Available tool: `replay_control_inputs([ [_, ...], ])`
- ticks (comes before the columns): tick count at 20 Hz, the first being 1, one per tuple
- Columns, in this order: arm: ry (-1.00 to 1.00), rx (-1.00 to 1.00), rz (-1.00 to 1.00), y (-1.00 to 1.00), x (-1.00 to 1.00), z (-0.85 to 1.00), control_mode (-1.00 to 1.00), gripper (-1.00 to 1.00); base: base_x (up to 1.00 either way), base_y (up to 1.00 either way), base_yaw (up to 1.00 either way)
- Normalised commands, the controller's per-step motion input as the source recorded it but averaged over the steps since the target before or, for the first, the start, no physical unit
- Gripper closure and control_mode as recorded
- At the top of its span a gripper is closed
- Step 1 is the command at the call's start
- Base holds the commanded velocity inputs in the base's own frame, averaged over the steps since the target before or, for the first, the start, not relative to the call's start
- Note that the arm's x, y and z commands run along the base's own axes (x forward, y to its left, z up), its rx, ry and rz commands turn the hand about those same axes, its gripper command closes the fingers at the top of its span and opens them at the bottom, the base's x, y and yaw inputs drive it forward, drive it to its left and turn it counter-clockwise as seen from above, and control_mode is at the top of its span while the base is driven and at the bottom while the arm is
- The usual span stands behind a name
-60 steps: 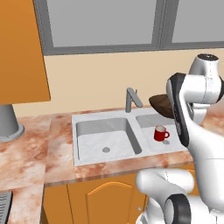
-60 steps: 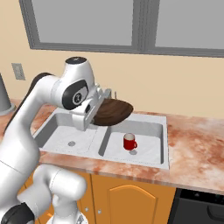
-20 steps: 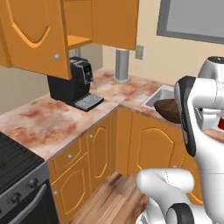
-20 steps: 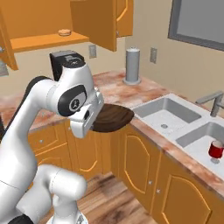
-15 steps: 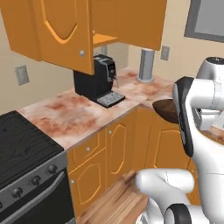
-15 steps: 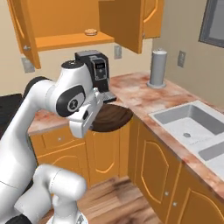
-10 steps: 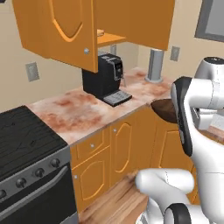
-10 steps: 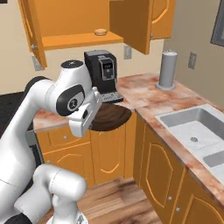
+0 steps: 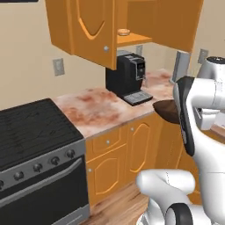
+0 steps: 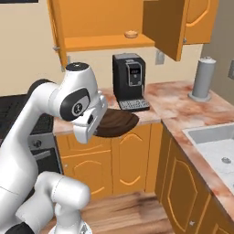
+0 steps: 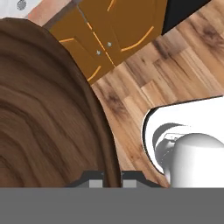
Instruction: Pick the mug and place it in the sink. Pick the bowl and place it in the open cabinet and then close the cabinet.
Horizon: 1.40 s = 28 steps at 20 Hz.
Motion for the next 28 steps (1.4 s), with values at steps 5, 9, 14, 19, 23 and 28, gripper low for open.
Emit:
replay_control_inputs([
  [5,0.00,0.00,0.00,0.00,0.00,0.00,1.00,1.00,0.21,-0.08,0.37],
  [9,0.00,0.00,0.00,0.00,0.00,0.00,1.00,1.00,0.26,-0.42,0.36],
  [14,0.00,0.00,0.00,0.00,0.00,0.00,1.00,1.00,0.37,-0.54,0.34],
  [19,0.00,0.00,0.00,0.00,0.00,0.00,1.00,1.00,0.59,-0.27,0.22],
  [23,0.00,0.00,0.00,0.00,0.00,0.00,1.00,1.00,0.50,-0.12,0.12],
  [28,0.00,0.00,0.00,0.00,0.00,0.00,1.00,1.00,0.42,-0.36,0.16],
])
